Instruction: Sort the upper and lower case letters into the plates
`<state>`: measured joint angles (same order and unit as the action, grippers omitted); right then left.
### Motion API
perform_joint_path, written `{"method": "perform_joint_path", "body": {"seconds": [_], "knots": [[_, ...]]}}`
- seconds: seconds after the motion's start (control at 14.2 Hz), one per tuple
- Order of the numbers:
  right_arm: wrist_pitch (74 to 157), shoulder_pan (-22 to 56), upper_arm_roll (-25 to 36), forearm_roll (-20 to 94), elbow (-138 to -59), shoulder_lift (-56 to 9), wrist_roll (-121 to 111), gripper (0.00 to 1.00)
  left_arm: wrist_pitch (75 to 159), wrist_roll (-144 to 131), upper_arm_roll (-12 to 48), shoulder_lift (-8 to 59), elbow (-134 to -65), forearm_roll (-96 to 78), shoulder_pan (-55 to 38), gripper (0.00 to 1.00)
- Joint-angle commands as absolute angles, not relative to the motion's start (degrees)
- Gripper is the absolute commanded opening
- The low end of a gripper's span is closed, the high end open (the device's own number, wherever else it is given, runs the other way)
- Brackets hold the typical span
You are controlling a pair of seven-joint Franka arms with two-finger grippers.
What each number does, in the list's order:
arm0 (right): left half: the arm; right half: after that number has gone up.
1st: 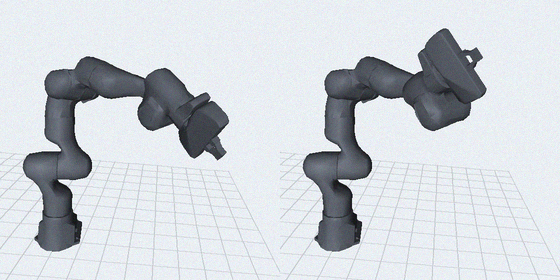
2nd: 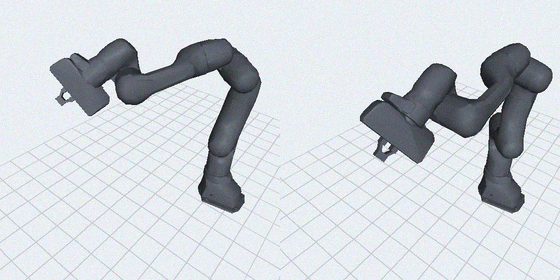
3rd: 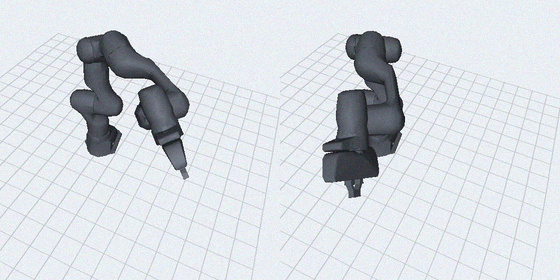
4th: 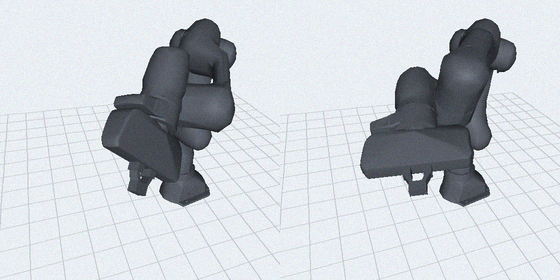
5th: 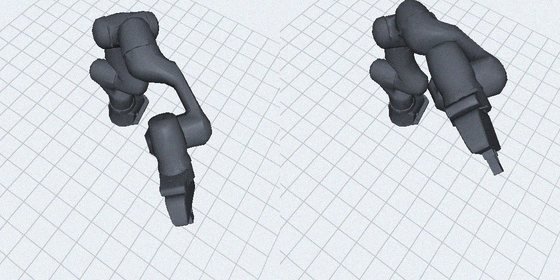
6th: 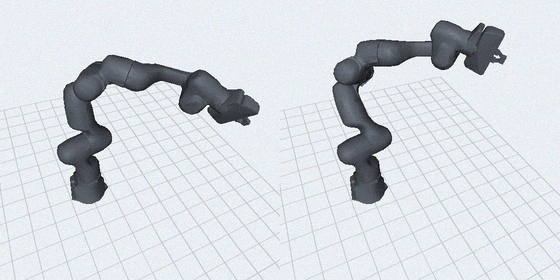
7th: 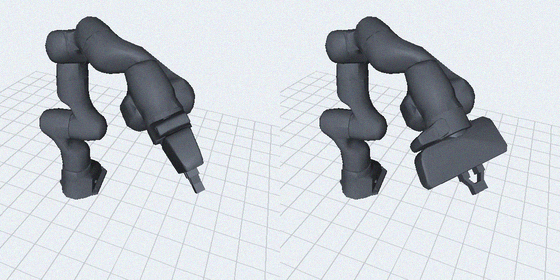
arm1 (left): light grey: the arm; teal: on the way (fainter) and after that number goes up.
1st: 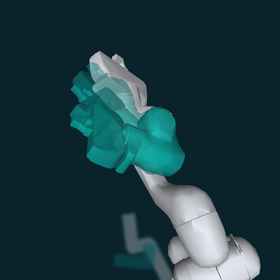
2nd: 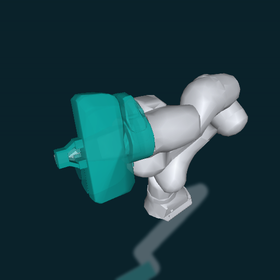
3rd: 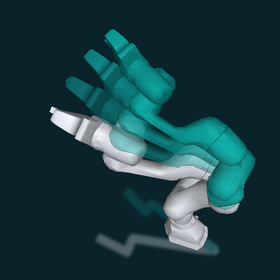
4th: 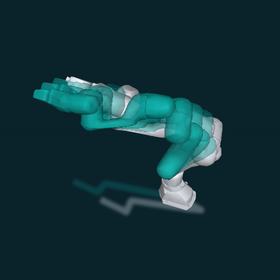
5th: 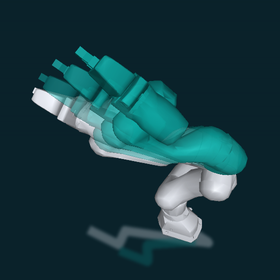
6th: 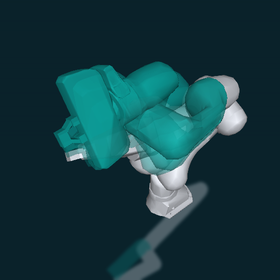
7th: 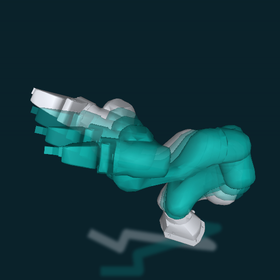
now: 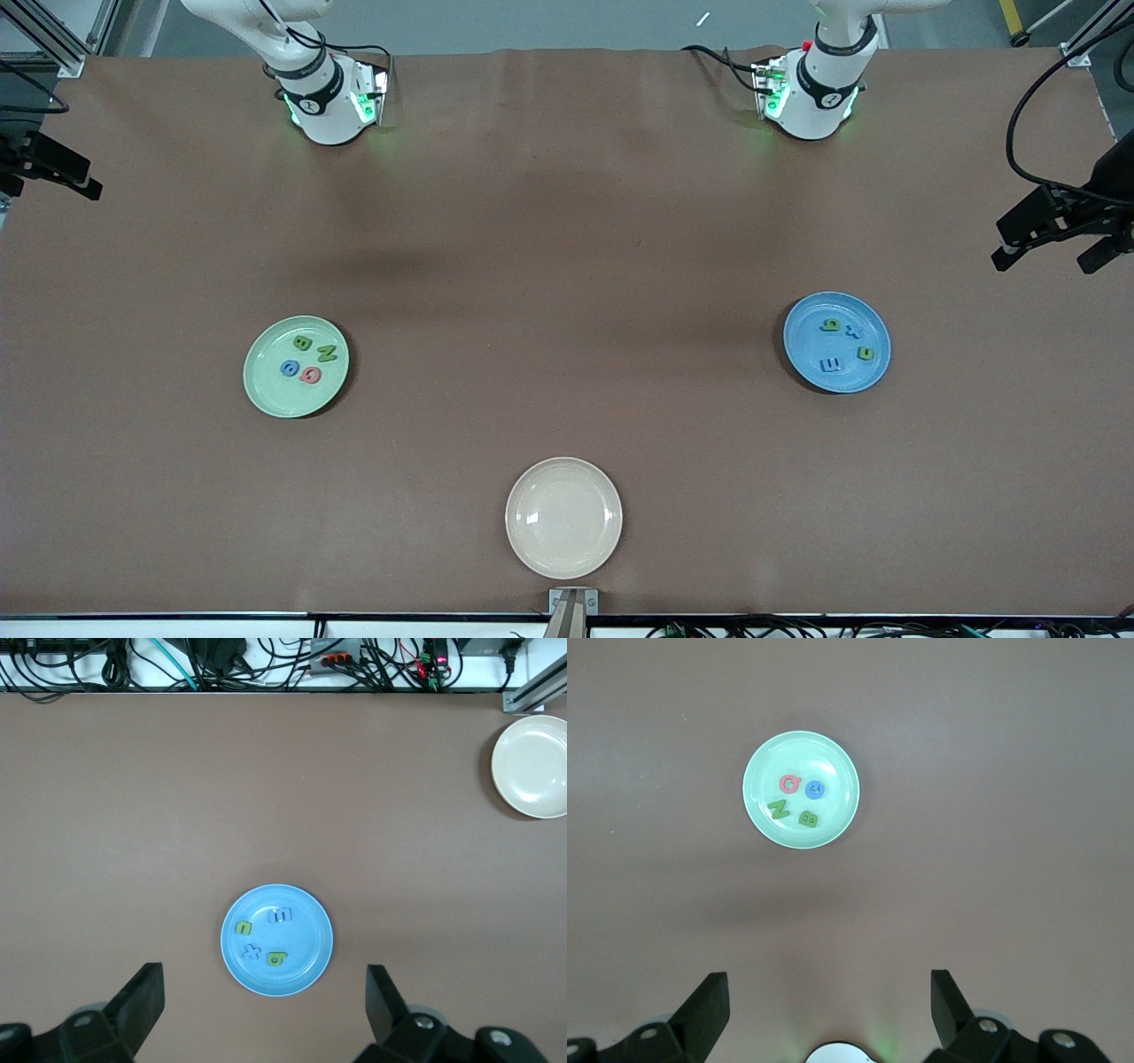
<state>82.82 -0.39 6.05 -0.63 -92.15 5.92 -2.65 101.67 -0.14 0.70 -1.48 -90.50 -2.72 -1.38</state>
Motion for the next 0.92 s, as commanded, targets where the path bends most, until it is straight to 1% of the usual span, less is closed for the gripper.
{"method": "perform_joint_path", "body": {"seconds": [0.0,0.35,0.63,0.85], "knots": [[82.3,-0.4,6.0,-0.1,-89.7,4.7,-3.0,1.0,100.1,-0.1,1.0,-1.1,-89.0,-3.2,-0.7,1.0],[82.4,-0.3,6.0,0.0,-89.7,4.2,-3.2,1.0,97.9,-0.1,0.9,-1.0,-89.2,-3.2,-0.5,1.0],[82.9,-0.3,5.9,0.1,-90.4,4.6,-3.3,1.0,93.4,-0.3,0.9,-0.8,-89.4,-3.1,-0.6,1.0],[83.9,-0.4,6.0,1.5,-91.7,4.7,-3.3,1.0,93.2,-0.2,0.9,-0.7,-89.4,-3.1,-0.6,1.0]]}}
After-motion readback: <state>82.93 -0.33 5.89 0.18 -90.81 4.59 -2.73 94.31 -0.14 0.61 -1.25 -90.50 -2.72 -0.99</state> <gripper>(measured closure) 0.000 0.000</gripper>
